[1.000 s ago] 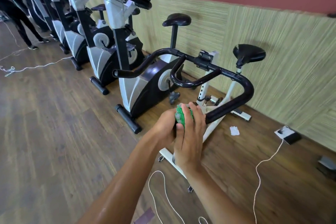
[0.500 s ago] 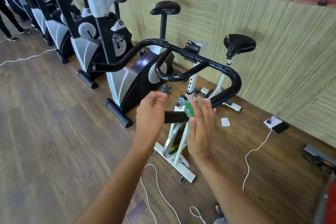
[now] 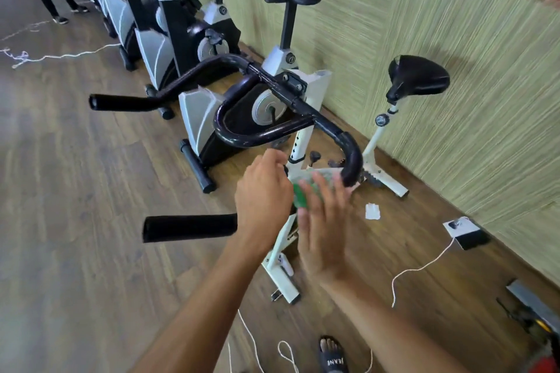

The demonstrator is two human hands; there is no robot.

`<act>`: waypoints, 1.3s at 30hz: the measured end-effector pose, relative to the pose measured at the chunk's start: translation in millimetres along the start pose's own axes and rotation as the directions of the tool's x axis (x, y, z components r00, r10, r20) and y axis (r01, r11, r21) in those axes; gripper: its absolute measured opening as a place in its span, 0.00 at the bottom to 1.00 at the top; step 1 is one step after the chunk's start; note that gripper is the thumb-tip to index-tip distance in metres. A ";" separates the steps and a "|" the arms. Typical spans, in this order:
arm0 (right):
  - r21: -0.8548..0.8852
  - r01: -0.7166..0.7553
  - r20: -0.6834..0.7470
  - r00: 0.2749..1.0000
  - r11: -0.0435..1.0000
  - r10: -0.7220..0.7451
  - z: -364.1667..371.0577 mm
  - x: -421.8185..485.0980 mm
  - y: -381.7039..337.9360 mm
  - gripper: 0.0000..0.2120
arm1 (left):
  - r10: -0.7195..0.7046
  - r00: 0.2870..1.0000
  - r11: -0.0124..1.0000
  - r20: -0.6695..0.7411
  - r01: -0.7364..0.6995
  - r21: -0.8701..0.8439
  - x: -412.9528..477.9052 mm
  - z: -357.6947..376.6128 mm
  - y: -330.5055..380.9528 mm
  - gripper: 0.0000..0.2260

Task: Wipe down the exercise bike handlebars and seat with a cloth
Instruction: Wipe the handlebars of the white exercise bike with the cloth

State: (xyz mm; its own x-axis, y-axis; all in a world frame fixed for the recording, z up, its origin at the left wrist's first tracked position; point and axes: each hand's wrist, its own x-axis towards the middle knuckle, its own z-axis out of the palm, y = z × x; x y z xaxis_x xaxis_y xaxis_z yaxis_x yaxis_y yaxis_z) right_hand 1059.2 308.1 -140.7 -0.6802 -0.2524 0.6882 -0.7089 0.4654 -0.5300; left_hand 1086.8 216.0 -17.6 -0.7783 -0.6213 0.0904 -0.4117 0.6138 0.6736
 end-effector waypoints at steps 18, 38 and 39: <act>0.286 -0.099 0.124 0.990 0.953 0.066 -30.1 24.8 44.4 0.23 | -0.176 0.951 0.923 0.253 0.070 0.377 19.7 37.8 4.3 0.11; 0.574 0.188 0.290 0.864 0.797 -0.413 -35.4 89.3 134.6 0.20 | -0.386 0.655 0.922 0.650 0.299 0.246 61.6 79.7 34.9 0.14; 0.602 0.238 0.297 0.819 0.763 -0.490 -32.7 95.1 145.0 0.20 | -0.414 0.672 0.910 0.614 0.300 0.286 62.2 82.3 37.6 0.13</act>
State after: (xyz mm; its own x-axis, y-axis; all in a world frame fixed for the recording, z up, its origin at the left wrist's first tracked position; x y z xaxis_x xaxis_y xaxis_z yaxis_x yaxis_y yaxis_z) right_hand 897.9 379.4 -135.9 -0.2653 -0.6871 0.6764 -0.8146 -0.2156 -0.5385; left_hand 983.9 240.5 -47.0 -0.6433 -0.3731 -0.6685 -0.7439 0.5110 0.4307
